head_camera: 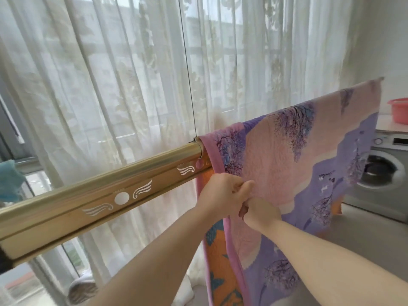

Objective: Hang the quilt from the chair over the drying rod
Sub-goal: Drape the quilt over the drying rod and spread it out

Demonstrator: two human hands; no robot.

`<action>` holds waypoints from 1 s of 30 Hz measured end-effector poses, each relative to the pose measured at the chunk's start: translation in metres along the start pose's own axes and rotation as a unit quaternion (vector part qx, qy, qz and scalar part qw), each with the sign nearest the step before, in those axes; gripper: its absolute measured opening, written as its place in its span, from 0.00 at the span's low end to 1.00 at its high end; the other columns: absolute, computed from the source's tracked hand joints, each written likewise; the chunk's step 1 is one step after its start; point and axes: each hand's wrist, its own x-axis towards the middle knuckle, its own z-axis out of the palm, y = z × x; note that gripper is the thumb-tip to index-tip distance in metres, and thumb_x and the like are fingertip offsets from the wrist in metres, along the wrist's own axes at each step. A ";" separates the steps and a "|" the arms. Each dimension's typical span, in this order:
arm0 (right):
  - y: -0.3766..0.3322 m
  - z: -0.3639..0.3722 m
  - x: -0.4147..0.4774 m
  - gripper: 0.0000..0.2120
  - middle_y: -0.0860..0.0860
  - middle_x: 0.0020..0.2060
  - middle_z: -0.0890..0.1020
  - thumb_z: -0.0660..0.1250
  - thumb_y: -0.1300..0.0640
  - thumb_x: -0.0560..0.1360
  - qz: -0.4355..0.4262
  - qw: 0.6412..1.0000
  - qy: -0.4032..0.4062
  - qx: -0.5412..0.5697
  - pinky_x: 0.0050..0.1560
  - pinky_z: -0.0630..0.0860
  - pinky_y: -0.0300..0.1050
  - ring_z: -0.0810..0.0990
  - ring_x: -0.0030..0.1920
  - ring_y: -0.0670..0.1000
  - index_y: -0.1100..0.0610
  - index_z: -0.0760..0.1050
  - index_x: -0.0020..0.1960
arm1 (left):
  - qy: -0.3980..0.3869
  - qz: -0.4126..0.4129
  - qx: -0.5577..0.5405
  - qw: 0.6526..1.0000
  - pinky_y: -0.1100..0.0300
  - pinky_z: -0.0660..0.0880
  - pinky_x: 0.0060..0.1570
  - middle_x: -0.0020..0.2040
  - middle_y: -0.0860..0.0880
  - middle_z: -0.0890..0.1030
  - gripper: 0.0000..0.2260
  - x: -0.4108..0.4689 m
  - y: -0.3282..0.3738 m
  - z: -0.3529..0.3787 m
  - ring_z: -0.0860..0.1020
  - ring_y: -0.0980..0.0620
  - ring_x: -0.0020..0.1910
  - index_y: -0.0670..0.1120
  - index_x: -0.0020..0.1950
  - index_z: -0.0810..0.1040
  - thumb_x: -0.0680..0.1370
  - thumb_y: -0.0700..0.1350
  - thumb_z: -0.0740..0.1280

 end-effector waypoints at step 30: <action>0.433 -0.249 0.159 0.18 0.46 0.47 0.83 0.60 0.66 0.73 0.213 0.963 0.142 0.087 0.47 0.77 0.45 0.80 0.50 0.51 0.46 0.76 0.33 | -0.072 -0.002 0.141 0.987 0.54 0.74 0.53 0.60 0.48 0.80 0.15 0.384 0.153 0.283 0.77 0.47 0.59 0.48 0.62 0.78 0.78 0.51 0.65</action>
